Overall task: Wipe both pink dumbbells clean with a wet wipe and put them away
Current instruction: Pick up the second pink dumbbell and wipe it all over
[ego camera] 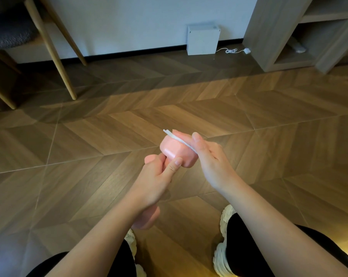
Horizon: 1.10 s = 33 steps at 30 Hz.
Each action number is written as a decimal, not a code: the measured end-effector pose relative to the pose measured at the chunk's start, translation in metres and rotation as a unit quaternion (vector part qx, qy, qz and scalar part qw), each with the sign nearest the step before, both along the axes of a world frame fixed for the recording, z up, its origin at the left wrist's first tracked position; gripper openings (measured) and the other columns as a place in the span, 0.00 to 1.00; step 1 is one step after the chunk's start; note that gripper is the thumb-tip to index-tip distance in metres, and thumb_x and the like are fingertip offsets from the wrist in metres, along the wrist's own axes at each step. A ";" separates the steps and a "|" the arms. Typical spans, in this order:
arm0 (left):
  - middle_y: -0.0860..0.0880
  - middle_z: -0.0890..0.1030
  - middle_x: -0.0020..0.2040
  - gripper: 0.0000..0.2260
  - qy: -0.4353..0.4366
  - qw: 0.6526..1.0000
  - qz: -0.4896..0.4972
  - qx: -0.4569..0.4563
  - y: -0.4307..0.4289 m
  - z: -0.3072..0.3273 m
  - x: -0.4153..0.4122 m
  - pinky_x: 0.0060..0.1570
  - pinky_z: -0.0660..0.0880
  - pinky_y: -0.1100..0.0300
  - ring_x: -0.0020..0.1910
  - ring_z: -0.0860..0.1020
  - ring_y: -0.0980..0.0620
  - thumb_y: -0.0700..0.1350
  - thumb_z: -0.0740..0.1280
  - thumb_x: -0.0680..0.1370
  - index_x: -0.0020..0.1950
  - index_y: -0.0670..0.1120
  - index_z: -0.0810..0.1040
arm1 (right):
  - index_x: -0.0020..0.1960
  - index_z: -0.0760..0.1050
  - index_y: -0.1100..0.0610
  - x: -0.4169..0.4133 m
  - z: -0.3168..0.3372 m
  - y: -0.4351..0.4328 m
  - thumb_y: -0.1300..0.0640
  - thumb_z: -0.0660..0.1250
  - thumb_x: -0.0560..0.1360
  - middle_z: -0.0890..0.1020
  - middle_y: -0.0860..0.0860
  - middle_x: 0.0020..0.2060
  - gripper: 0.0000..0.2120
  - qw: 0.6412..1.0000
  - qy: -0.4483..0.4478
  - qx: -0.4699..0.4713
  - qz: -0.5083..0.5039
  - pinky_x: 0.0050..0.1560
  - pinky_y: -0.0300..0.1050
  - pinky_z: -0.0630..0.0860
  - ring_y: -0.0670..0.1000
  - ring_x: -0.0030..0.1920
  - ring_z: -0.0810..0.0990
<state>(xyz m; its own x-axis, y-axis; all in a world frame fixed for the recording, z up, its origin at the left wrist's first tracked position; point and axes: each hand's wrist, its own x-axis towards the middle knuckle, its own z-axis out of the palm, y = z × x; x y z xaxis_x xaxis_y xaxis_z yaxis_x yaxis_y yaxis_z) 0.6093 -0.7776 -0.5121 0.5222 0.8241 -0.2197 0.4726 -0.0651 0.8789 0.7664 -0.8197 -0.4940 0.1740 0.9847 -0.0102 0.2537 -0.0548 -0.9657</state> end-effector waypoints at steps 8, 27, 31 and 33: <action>0.52 0.74 0.30 0.28 -0.059 0.997 0.036 -0.030 -0.004 0.000 0.001 0.28 0.68 0.63 0.27 0.70 0.56 0.70 0.58 0.72 0.45 0.43 0.74 | 0.60 0.81 0.59 0.005 -0.012 0.000 0.31 0.47 0.78 0.85 0.53 0.54 0.38 0.999 -0.024 -0.005 -0.046 0.66 0.56 0.71 0.49 0.59 0.81; 0.50 0.75 0.38 0.21 -0.007 0.997 -0.066 0.031 -0.003 0.001 -0.009 0.35 0.67 0.68 0.35 0.71 0.58 0.70 0.56 0.71 0.44 0.53 0.72 | 0.57 0.84 0.51 0.007 -0.016 0.002 0.39 0.49 0.80 0.86 0.48 0.51 0.28 0.997 0.053 -0.020 -0.054 0.59 0.49 0.75 0.49 0.56 0.82; 0.54 0.74 0.35 0.15 0.029 0.996 -0.080 0.028 -0.004 0.000 -0.005 0.34 0.67 0.68 0.32 0.72 0.62 0.65 0.56 0.75 0.43 0.55 0.71 | 0.61 0.82 0.52 0.003 -0.011 -0.002 0.42 0.49 0.81 0.84 0.43 0.55 0.26 0.998 0.067 0.004 -0.009 0.60 0.39 0.71 0.40 0.58 0.79; 0.52 0.75 0.33 0.18 0.023 0.998 -0.055 0.003 -0.005 -0.003 -0.002 0.35 0.69 0.64 0.29 0.71 0.59 0.66 0.56 0.75 0.44 0.53 0.73 | 0.61 0.80 0.49 0.000 -0.012 -0.004 0.43 0.49 0.81 0.82 0.45 0.61 0.24 0.998 0.055 0.030 0.004 0.71 0.47 0.67 0.41 0.65 0.76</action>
